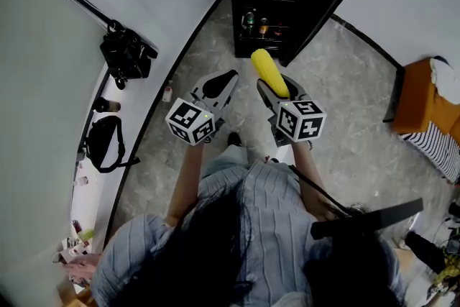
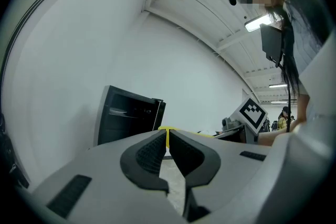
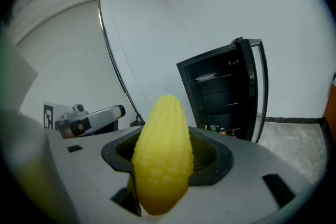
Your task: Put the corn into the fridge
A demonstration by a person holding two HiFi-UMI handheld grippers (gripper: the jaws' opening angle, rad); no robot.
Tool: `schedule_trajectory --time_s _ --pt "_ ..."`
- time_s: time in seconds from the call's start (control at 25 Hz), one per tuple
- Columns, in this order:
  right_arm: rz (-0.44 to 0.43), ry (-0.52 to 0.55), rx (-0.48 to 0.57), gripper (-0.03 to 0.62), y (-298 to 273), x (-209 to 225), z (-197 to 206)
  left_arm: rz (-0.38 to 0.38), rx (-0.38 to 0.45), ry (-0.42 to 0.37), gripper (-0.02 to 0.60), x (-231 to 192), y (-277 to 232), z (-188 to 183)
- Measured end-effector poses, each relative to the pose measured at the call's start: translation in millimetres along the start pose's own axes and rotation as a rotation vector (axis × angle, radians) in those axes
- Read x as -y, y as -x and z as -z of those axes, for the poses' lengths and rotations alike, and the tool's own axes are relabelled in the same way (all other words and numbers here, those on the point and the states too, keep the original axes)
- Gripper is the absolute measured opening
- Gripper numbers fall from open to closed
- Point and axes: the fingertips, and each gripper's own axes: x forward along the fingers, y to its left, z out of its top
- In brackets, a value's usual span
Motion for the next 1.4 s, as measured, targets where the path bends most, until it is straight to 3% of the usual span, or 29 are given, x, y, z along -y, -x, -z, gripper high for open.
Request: schedule_trajectory --time_s 0.36,0.88,1.4 --pt "0.062 -0.036 0.023 0.245 -24.7 -3.1 -7.9 0.05 -0.022 -0.013 0.009 -30.3 6.9 -3.8" --pt "0.085 -0.061 -0.026 0.245 -34.3 6.7 6.5 0.066 -0.06 0.05 0.008 -37.2 2.9 19.8" --pt "0.012 -0.027 -0.095 0.245 -88.0 77.4 -26.5 -0.07 -0.074 0.094 0.008 -83.3 -61.9 28.2"
